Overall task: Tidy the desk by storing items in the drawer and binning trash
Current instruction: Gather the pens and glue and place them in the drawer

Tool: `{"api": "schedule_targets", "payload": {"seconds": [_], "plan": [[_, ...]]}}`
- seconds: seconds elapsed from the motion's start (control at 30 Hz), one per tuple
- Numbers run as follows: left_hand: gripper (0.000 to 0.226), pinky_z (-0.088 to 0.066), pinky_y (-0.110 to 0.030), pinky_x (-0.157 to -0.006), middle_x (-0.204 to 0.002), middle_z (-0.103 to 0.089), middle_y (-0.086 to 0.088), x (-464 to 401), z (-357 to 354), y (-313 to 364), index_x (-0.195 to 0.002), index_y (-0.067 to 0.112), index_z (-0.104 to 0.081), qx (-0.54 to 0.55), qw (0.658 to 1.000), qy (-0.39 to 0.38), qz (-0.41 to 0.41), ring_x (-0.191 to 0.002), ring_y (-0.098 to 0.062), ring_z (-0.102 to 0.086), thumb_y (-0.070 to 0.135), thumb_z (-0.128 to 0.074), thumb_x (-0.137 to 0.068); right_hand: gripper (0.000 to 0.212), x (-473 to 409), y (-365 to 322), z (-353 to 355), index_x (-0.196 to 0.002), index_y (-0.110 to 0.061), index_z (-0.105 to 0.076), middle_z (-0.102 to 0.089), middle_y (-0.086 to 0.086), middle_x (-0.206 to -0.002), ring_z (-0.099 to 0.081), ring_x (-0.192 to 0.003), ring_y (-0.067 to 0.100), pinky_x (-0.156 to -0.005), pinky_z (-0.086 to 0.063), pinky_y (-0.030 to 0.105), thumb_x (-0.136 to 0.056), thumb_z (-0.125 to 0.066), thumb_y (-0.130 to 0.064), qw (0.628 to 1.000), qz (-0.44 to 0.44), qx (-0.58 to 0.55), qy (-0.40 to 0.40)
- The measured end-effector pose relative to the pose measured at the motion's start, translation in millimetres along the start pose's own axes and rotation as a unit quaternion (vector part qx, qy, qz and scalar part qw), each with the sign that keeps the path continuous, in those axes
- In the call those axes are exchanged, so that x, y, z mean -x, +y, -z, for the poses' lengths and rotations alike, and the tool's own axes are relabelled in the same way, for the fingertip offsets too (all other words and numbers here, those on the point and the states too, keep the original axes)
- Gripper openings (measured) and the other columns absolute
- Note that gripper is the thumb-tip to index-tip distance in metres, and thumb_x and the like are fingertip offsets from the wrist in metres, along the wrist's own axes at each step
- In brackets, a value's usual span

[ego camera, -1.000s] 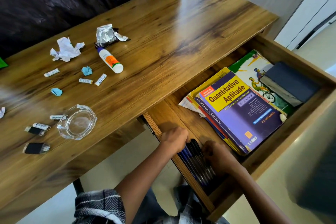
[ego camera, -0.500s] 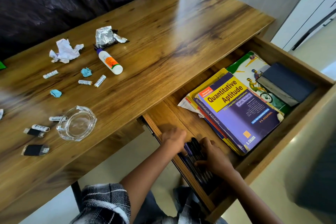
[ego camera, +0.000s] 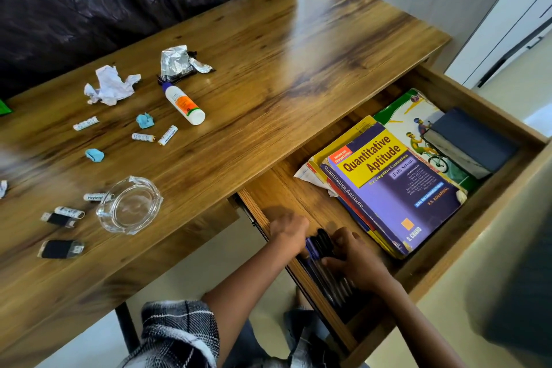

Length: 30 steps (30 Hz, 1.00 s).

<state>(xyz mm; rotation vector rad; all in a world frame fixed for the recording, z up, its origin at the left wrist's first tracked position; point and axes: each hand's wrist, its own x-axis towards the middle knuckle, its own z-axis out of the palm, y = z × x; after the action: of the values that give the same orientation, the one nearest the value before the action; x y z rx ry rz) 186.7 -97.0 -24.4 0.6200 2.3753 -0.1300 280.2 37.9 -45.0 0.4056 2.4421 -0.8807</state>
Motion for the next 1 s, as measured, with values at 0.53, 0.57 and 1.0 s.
{"api": "schedule_targets", "payload": {"seconds": [0.53,0.57,1.0], "plan": [[0.046,-0.04,-0.028,-0.095,-0.129,-0.053,0.006,58.8,37.0,-88.5,-0.123,0.026,-0.053,0.174,0.9,0.387,-0.095,-0.117,-0.011,-0.047,0.046,-0.031,-0.088,0.014,-9.7,-146.8,37.8,-0.093,-0.029,-0.061,-0.06,-0.016,-0.087,-0.058,-0.08,-0.001,-0.065,-0.046,0.015,-0.089,-0.059,-0.016,0.941,0.216,-0.129,0.228],[0.045,-0.04,-0.027,-0.093,-0.129,-0.053,0.007,61.2,40.9,-102.3,-0.123,0.027,-0.053,0.178,0.891,0.41,-0.076,-0.115,-0.01,-0.048,0.046,-0.032,-0.087,0.015,-14.6,-162.8,37.7,-0.093,-0.03,-0.061,-0.059,-0.017,-0.088,-0.057,-0.079,-0.001,-0.064,-0.045,0.014,-0.089,-0.059,-0.015,0.937,0.234,-0.126,0.228],[0.053,-0.036,-0.042,-0.109,-0.132,-0.058,-0.003,35.0,17.2,-181.2,-0.129,0.013,-0.056,0.117,0.883,0.453,0.026,-0.127,-0.02,-0.048,0.043,-0.048,-0.086,0.045,-141.6,-314.4,25.0,-0.128,-0.014,-0.048,-0.046,0.01,-0.126,-0.045,-0.115,0.03,-0.091,-0.04,0.039,-0.085,-0.059,-0.025,0.942,0.231,0.0,0.245]]}}
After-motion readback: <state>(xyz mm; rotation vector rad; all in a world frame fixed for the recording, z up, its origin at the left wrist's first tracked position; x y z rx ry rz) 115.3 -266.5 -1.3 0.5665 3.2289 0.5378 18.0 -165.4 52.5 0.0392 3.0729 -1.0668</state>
